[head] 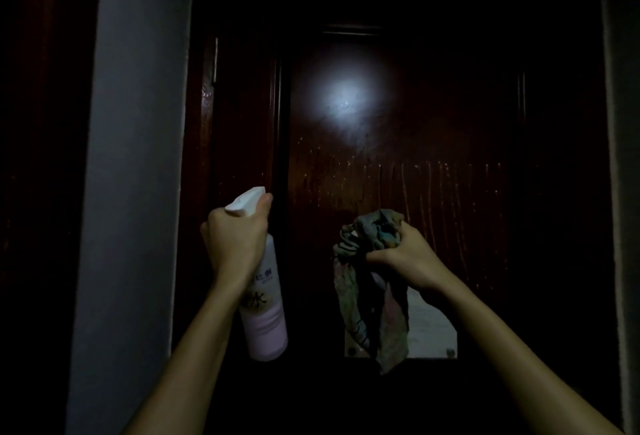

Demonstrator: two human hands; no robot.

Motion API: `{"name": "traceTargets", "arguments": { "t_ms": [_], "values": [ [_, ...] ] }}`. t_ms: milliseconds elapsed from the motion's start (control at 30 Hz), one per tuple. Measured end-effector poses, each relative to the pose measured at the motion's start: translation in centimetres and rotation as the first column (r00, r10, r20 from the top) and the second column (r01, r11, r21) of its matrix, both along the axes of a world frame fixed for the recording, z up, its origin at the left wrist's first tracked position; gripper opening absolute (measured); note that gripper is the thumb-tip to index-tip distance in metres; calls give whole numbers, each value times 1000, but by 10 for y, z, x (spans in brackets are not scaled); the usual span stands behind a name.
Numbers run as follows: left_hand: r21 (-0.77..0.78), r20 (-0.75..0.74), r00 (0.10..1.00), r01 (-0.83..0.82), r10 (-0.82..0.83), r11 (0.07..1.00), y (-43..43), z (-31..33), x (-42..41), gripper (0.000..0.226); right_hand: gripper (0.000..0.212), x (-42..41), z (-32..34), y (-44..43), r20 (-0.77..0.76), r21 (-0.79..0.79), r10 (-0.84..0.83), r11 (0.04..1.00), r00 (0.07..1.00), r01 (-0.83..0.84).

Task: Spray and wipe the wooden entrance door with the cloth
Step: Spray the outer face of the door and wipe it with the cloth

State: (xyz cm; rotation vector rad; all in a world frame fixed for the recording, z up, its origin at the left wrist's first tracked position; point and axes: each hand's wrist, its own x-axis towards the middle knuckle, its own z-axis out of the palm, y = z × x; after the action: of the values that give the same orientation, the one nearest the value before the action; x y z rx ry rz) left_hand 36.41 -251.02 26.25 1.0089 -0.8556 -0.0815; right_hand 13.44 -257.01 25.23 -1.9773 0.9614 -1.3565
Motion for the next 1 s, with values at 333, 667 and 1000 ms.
{"name": "traceTargets", "arguments": {
  "t_ms": [333,667,1000],
  "values": [
    [25,76,996,45,-46,999,-14,3,-2,31,48,-17,-4,-14,-30,-8,-58,998,998,58],
    [-24,125,983,137,-133,990,-50,7,-51,25,55,-65,-5,-24,0,-9,-102,995,995,102],
    [-40,113,989,105,-100,994,-72,15,-124,33,49,-135,2,-43,7,-48,-137,989,991,137]
  ]
}}
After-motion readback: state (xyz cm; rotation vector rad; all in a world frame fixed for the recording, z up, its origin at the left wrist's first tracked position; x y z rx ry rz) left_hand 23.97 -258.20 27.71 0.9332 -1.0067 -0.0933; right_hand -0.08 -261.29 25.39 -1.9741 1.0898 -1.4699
